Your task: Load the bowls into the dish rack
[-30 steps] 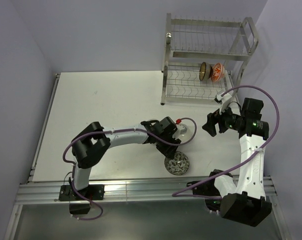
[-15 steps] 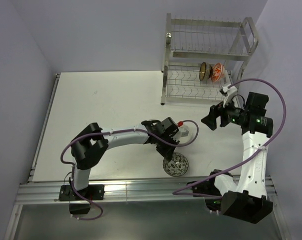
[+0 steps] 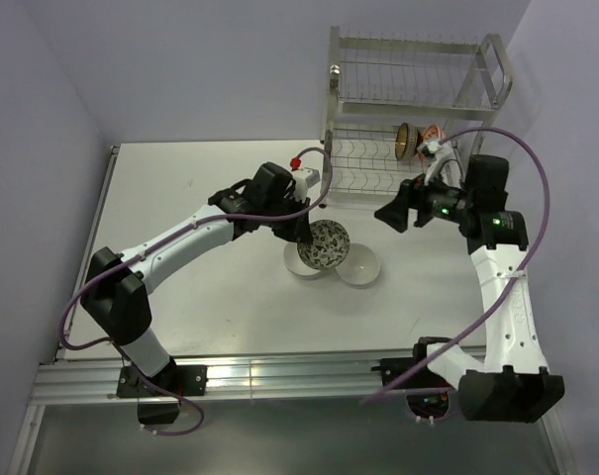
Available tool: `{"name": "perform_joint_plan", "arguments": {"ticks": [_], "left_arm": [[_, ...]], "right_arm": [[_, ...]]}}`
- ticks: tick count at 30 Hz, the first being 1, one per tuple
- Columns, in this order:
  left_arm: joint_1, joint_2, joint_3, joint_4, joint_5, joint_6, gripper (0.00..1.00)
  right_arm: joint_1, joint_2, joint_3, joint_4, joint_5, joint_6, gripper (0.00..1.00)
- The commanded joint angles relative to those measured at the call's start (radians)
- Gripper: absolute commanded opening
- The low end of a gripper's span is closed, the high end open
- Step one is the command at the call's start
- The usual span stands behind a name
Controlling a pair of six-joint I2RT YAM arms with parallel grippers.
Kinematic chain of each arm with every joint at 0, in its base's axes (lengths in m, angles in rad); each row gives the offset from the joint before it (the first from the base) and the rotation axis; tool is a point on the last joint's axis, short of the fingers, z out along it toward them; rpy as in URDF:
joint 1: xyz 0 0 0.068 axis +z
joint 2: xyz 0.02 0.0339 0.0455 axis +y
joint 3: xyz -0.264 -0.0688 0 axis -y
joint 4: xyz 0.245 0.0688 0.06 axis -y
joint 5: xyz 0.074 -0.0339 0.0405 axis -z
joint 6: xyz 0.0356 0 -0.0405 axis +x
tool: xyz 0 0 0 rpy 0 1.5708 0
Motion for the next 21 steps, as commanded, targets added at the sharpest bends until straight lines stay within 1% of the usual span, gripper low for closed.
{"name": "perform_joint_plan", "arguments": {"ticks": [1, 2, 3, 4, 6, 8, 9, 10, 11, 13, 15, 16, 21], "left_arm": [[0.015, -0.044, 0.040, 0.004, -0.022, -0.023, 0.00], [0.029, -0.047, 0.043, 0.003, -0.022, -0.032, 0.00], [0.043, -0.050, 0.048, 0.003, -0.026, -0.040, 0.00], [0.058, -0.063, 0.049, 0.010, -0.034, -0.046, 0.00], [0.095, -0.070, 0.057, 0.012, -0.046, -0.066, 0.00], [0.115, -0.072, 0.072, 0.004, -0.080, -0.083, 0.00], [0.120, -0.069, 0.077, 0.003, -0.091, -0.090, 0.00], [0.123, -0.067, 0.083, 0.003, -0.100, -0.099, 0.00], [0.123, -0.064, 0.084, 0.006, -0.097, -0.101, 0.00], [0.124, -0.054, 0.097, 0.003, -0.106, -0.104, 0.00], [0.123, -0.049, 0.101, 0.004, -0.114, -0.101, 0.00], [0.123, -0.049, 0.101, 0.006, -0.119, -0.100, 0.00], [0.124, -0.057, 0.098, 0.010, -0.117, -0.098, 0.00]], "right_arm": [[0.222, -0.024, 0.012, 0.199, 0.103, 0.162, 0.82], [0.257, -0.021, 0.001, 0.223, 0.142, 0.189, 0.81], [0.283, -0.024, -0.014, 0.283, 0.170, 0.217, 0.81], [0.301, -0.029, -0.055, 0.317, 0.210, 0.281, 0.80], [0.341, -0.052, -0.098, 0.418, 0.271, 0.344, 0.76], [0.379, -0.054, -0.125, 0.453, 0.394, 0.387, 0.73], [0.436, -0.037, -0.126, 0.478, 0.450, 0.404, 0.72], [0.465, -0.023, -0.122, 0.487, 0.500, 0.439, 0.72], [0.487, -0.008, -0.117, 0.495, 0.508, 0.453, 0.72], [0.544, 0.053, -0.074, 0.472, 0.526, 0.447, 0.70], [0.609, 0.100, -0.036, 0.394, 0.563, 0.429, 0.70], [0.623, 0.132, -0.016, 0.375, 0.574, 0.415, 0.70], [0.685, 0.172, -0.014, 0.339, 0.676, 0.410, 0.68]]}}
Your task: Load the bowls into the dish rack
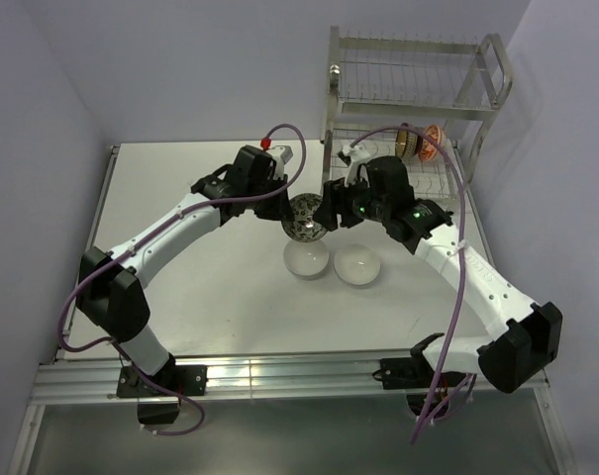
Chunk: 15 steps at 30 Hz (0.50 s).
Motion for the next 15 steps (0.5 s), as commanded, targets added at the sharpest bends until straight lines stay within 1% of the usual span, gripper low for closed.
{"name": "perform_joint_plan", "arguments": {"ticks": [1, 5, 8, 9, 10, 12, 15], "left_arm": [[-0.003, -0.054, 0.046, 0.043, 0.009, -0.025, 0.00], [-0.002, -0.063, 0.047, 0.043, 0.008, -0.020, 0.00], [-0.003, -0.070, 0.043, 0.049, 0.018, -0.023, 0.00], [-0.003, -0.071, 0.041, 0.051, 0.025, -0.023, 0.00], [-0.003, -0.071, 0.041, 0.052, 0.028, -0.025, 0.00], [-0.003, -0.070, 0.043, 0.054, 0.029, -0.025, 0.00], [-0.003, -0.064, 0.050, 0.052, 0.037, -0.026, 0.00]], "right_arm": [[0.039, 0.005, 0.043, -0.024, 0.120, 0.030, 0.68], [0.064, 0.028, 0.029, -0.026, 0.202, 0.064, 0.65], [0.079, 0.035, 0.023, -0.023, 0.225, 0.075, 0.54], [0.082, 0.043, 0.023, -0.023, 0.227, 0.078, 0.45], [0.087, 0.049, 0.024, -0.026, 0.238, 0.077, 0.42], [0.099, 0.061, 0.026, -0.032, 0.262, 0.075, 0.36], [0.109, 0.069, 0.026, -0.034, 0.325, 0.080, 0.34]]}}
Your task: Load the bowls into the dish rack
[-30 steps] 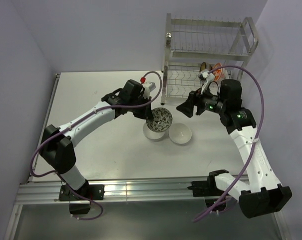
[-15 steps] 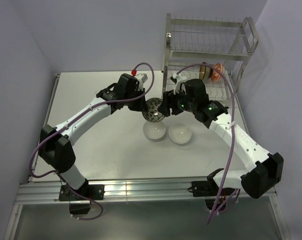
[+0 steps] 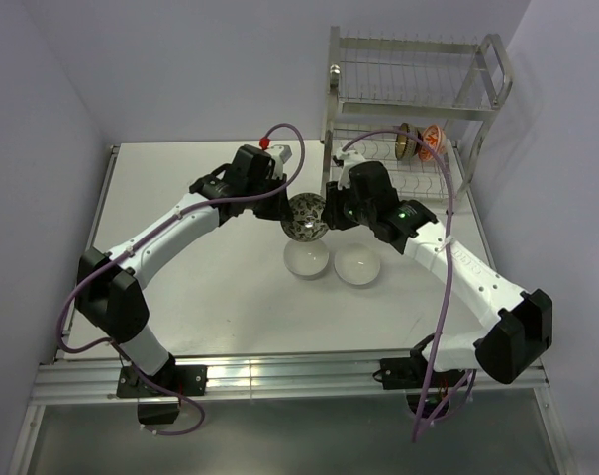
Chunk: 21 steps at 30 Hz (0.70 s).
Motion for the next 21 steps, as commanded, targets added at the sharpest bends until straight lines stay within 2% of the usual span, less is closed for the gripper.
{"name": "perform_joint_plan", "arguments": {"ticks": [1, 4, 10, 12, 21], "left_arm": [[-0.004, -0.057, 0.052, 0.060, 0.047, -0.024, 0.00], [-0.004, -0.051, 0.059, 0.058, 0.051, -0.024, 0.01], [-0.004, -0.050, 0.050, 0.067, 0.080, -0.028, 0.00], [-0.004, -0.052, 0.038, 0.075, 0.103, -0.028, 0.00], [-0.004, -0.044, 0.027, 0.089, 0.166, -0.030, 0.00]], "right_arm": [[0.023, 0.018, 0.026, 0.003, 0.094, 0.013, 0.34], [0.029, 0.040, 0.043, -0.006, 0.123, 0.008, 0.34], [0.030, 0.051, 0.038, 0.003, 0.119, 0.007, 0.26], [0.030, 0.051, 0.038, 0.013, 0.122, 0.005, 0.33], [0.029, 0.062, 0.055, 0.029, 0.162, -0.015, 0.42]]}}
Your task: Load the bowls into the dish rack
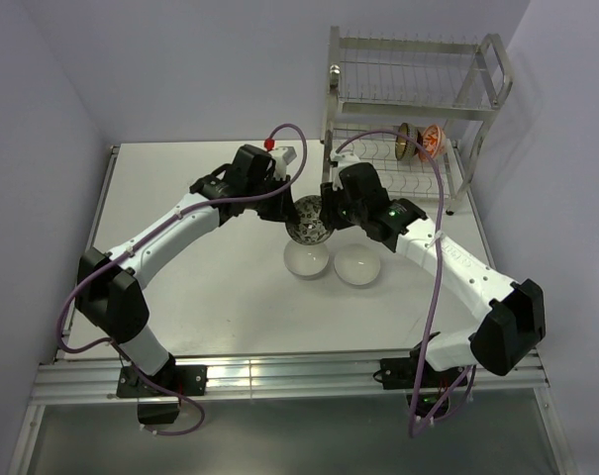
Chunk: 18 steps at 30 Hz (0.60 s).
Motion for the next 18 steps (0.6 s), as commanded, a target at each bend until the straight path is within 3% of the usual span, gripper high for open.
{"name": "perform_joint_plan", "arguments": {"ticks": [1, 7, 12, 18], "left_arm": [[-0.003, -0.043, 0.028, 0.075, 0.077, -0.027, 0.00], [-0.003, -0.034, 0.024, 0.082, 0.117, -0.030, 0.00], [-0.003, -0.031, 0.018, 0.082, 0.131, -0.029, 0.00], [-0.003, -0.026, 0.016, 0.086, 0.155, -0.030, 0.00]], "right_arm": [[0.003, 0.003, 0.050, 0.022, 0.057, -0.018, 0.42], [0.003, -0.020, 0.043, 0.056, 0.088, -0.047, 0.42], [0.006, -0.049, 0.032, 0.085, 0.043, -0.084, 0.53], [0.007, -0.090, 0.004, 0.115, 0.046, -0.107, 0.56]]}}
